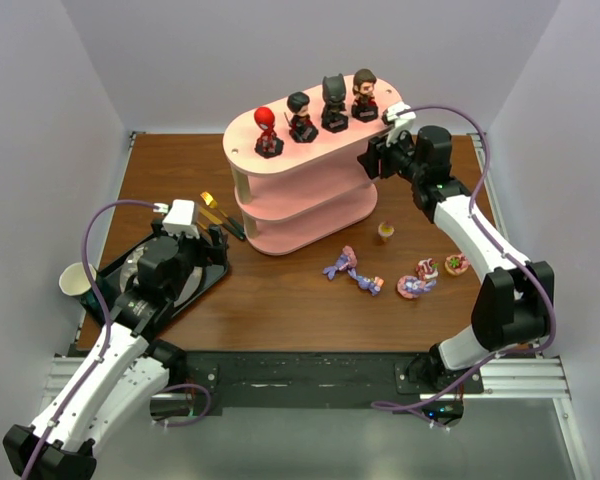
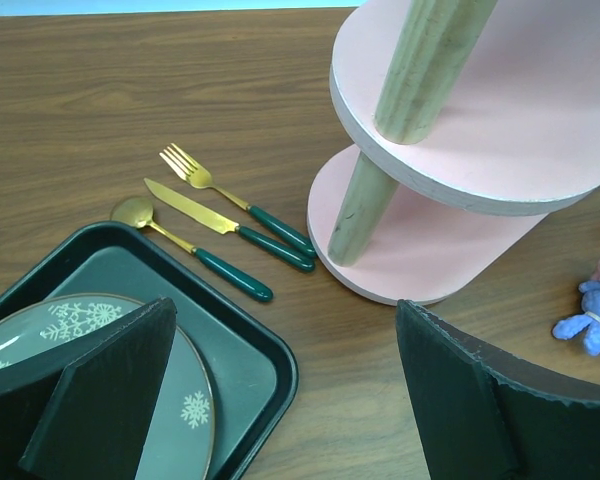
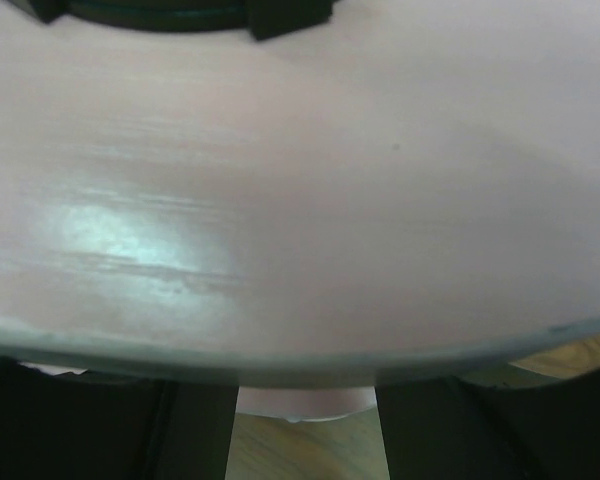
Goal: Place and organize the plastic toys onto the shelf
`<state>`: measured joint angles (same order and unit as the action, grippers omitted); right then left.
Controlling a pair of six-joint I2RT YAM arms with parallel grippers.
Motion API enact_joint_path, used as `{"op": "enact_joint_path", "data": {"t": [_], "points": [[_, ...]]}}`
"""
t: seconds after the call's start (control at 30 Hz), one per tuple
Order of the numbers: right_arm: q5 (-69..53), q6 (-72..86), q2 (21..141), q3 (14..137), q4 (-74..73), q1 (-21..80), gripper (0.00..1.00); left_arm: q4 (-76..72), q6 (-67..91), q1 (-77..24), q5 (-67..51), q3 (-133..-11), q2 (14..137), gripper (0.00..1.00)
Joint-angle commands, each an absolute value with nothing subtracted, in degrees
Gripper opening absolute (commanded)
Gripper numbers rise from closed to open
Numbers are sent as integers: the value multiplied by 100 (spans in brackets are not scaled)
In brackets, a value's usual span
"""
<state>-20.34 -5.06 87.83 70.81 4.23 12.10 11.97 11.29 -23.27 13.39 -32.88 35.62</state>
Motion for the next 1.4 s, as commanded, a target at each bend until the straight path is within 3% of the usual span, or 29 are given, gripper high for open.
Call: {"op": "enact_joint_path", "data": {"t": [0.0,0.37,0.87,1.03,1.37], "points": [[-1680,-168,8245,6945,115,1230,54,958,1002,-2285,1125,-3217,3507,96],[149,1456,6733,5109,-1134,1213,60,905,967,-2285,906,-3191,3402,97],[-1370,3909,6846,2656,1359,19,57,879,870,-2285,615,-3102,3190,97],[-1521,4315,7198,2426,1951,-290,52,861,861,-2285,589,-3085,3208,97],[-1635,4553,8094,2513,2426,-404,51,835,844,-2285,492,-3076,3287,97]]}}
